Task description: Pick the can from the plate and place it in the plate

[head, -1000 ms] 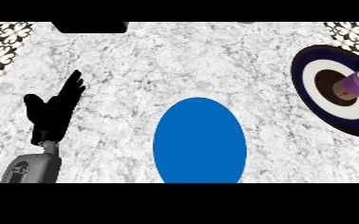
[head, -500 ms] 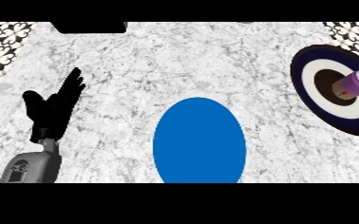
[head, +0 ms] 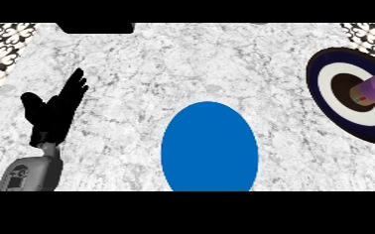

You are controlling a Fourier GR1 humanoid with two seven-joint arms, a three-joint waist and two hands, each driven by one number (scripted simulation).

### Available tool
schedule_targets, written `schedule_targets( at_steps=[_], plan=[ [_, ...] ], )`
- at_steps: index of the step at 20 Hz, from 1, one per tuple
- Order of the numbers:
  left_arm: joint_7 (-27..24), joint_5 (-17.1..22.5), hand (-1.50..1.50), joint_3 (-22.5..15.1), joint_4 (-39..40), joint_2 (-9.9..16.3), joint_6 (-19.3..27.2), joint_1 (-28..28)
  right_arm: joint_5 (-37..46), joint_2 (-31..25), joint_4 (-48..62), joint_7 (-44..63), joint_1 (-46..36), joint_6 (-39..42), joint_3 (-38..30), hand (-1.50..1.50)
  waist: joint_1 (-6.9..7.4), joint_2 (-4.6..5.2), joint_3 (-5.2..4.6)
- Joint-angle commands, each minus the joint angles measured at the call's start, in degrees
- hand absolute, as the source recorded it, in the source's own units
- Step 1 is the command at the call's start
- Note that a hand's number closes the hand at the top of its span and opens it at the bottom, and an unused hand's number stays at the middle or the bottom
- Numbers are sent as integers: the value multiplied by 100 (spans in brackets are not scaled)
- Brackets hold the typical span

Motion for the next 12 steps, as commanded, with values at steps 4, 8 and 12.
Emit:
schedule_targets(
  at_steps=[4,8,12],
  plan=[
    [-465,-154,0,17,540,-178,-12,-174,-341,-397,721,-529,256,106,39,-150,2,9,0],
    [-241,-240,0,1,541,-226,93,-426,-371,-748,1134,-608,224,161,175,-150,4,9,0],
    [69,-229,0,27,75,-155,74,-279,-366,-857,1518,-926,460,182,222,-150,13,8,1]
  ],
)
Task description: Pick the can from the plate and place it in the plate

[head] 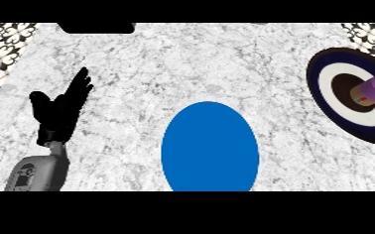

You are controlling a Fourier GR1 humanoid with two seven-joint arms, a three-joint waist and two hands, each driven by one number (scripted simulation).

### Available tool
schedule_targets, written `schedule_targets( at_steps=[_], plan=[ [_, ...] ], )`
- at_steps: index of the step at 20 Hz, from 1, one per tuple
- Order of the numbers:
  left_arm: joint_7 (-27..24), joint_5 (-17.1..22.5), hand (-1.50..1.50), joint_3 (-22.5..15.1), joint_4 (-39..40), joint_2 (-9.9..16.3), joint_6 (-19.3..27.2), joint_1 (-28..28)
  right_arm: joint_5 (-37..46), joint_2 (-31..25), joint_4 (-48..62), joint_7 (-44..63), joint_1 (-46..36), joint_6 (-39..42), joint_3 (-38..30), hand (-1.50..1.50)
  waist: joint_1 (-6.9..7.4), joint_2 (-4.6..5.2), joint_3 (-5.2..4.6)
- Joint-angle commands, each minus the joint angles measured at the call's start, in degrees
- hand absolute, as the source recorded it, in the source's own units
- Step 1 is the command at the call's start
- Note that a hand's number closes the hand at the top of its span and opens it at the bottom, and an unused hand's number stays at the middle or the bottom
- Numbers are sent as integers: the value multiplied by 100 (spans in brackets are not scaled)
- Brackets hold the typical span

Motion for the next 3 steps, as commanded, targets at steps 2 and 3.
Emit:
schedule_targets(
  at_steps=[2,3],
  plan=[
    [295,81,0,-85,-511,-25,-168,302,53,-115,451,-346,185,54,209,-150,17,-4,0],
    [144,122,0,133,-264,108,-165,67,-90,-368,416,-66,348,201,72,-150,-8,-4,-2]
  ],
)
